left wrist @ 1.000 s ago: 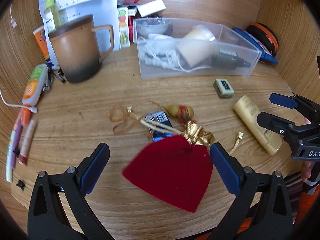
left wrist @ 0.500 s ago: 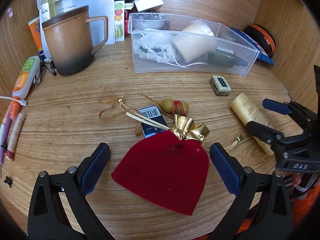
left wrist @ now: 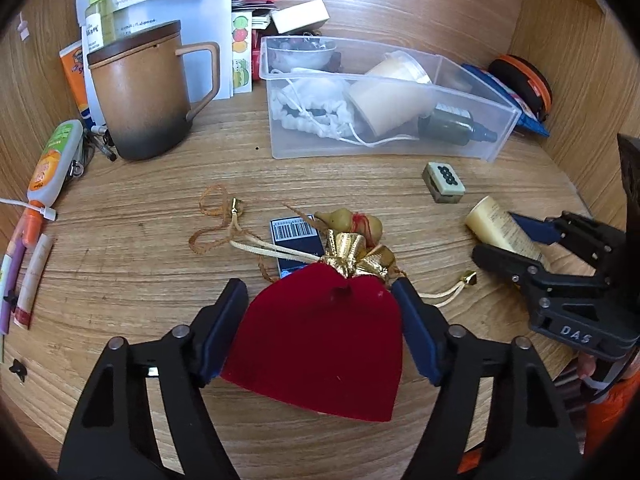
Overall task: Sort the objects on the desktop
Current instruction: 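Grasp the red velvet pouch with the left gripper while the right grasps the yellow tube, then lift and carry the red pouch with the left gripper while the right carries the yellow tube toward the box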
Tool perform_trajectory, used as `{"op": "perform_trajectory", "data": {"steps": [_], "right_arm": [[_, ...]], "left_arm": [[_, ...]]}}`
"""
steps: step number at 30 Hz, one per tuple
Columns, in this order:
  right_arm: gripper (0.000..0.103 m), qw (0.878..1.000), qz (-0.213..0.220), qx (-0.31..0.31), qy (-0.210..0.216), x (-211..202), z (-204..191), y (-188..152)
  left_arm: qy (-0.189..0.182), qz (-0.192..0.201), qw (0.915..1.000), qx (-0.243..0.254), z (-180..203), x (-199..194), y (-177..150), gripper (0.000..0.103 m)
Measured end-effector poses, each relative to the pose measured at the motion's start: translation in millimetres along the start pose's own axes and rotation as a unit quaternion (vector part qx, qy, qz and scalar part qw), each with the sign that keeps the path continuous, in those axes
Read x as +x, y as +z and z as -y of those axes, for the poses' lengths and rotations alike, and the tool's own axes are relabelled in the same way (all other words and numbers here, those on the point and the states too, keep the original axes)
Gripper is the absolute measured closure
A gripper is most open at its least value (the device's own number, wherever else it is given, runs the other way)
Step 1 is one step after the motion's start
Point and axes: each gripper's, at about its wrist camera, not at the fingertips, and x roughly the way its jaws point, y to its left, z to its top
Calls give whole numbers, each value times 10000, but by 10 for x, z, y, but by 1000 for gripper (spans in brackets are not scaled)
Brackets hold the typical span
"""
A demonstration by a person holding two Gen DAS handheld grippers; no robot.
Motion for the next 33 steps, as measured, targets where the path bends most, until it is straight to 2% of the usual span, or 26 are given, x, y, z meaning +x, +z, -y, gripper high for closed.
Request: {"op": "perform_trajectory", "data": {"steps": [5,9,21,31,33], "right_arm": [[57,10000,53,69,18,16,-5,21],[57,9996,66,228,180,3,41,15],[57,9977,391,503,210,-182,171,126],[58,9961,592,630,189,-327,267,214],[60,9958,641,633,181,-371,284,237]], "left_arm": [[-92,129,9997,-204,-95,-91,31,41],[-122,265,9993,-232,-141,-205,56,42],[-150,641,9977,-139,-71,-475,167,42],[-205,805,9965,2,73,-516,316,42],[-225,822,9964,-5,90,-502,359,42]]}}
